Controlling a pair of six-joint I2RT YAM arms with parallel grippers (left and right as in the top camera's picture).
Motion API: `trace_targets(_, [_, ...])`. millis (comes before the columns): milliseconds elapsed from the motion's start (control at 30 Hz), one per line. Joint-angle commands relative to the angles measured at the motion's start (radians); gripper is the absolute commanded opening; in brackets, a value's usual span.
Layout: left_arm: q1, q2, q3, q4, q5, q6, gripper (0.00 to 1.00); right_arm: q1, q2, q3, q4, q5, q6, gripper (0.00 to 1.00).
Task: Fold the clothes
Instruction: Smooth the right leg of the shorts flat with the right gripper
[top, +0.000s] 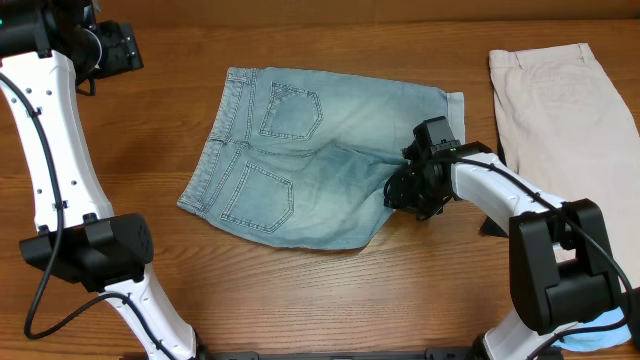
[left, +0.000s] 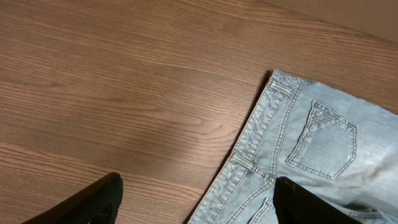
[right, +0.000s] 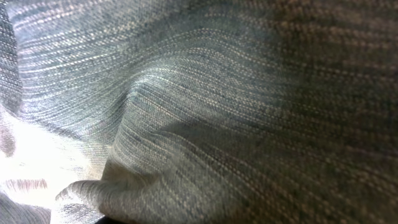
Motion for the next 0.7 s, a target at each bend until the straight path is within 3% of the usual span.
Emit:
trace_targets(0, [-0.006,0.01,-0.005,-0.003,0.003,0.019,0.79,0.001,0.048,-0.004,-0.012,0.116,0.006,0.45])
trace_targets(300, [-0.006,0.01,-0.005,-0.003,0.003,0.019,0.8,0.002,0.048,-0.004,0.014,0.17,0.029,0.44])
trace_targets(433, [-0.006,0.01,-0.005,-0.006,0.003,0.019,0.8,0.005,0.048,-0.004,0.023,0.148,0.027,0.31])
trace_targets(600, [-0.006,0.01,-0.005,-0.008,0.003,0.019,0.8,-0.002,0.048,0.003,0.007,0.142,0.029,0.04])
trace_targets(667, [-0.006,0.01,-0.005,-0.007,0.003,0.019,0.8,-0.015,0.047,0.021,-0.021,0.119,0.032,0.04])
